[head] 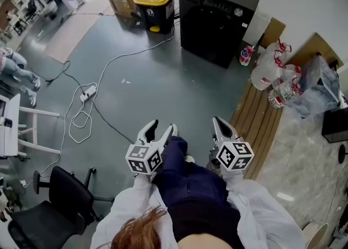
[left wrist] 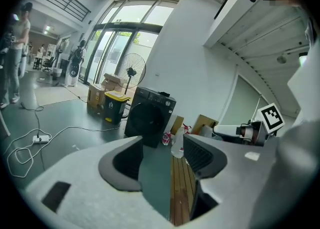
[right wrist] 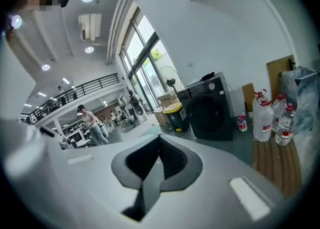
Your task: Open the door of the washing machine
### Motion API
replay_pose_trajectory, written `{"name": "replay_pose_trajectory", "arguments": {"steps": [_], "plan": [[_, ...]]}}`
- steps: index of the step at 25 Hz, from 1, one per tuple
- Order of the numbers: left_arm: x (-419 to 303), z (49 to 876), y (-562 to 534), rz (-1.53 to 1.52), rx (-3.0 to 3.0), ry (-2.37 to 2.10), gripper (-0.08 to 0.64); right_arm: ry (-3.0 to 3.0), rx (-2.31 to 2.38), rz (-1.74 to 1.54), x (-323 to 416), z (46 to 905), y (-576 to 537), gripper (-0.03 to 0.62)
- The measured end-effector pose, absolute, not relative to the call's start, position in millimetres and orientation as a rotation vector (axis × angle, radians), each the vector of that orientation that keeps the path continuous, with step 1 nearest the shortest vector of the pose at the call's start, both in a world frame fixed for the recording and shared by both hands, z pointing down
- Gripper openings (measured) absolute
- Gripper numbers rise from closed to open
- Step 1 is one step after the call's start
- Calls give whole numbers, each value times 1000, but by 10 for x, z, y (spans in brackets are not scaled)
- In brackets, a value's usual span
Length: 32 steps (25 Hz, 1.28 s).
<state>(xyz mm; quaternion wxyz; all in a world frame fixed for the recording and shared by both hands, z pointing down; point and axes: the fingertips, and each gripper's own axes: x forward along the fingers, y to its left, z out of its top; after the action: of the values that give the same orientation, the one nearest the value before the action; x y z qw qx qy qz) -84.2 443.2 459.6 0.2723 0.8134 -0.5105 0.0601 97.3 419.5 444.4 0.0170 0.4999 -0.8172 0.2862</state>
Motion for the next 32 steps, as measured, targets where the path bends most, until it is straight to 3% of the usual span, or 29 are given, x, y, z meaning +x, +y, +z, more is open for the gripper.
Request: {"name": "replay_pose_trajectory", "arguments": {"steps": [9, 18, 32], "plan": [[-874, 4636, 3920, 150, 2206, -1334, 256, -2513, 1533, 924, 844, 4583, 3780, 10], [-1110, 4521, 2607, 179, 2244, -1312, 256, -2437, 1624, 913, 774, 4482, 2542, 10], [-1717, 4396, 997, 160, 2305, -1304, 255, -2507, 1574, 879, 11, 4369, 914, 9]]}}
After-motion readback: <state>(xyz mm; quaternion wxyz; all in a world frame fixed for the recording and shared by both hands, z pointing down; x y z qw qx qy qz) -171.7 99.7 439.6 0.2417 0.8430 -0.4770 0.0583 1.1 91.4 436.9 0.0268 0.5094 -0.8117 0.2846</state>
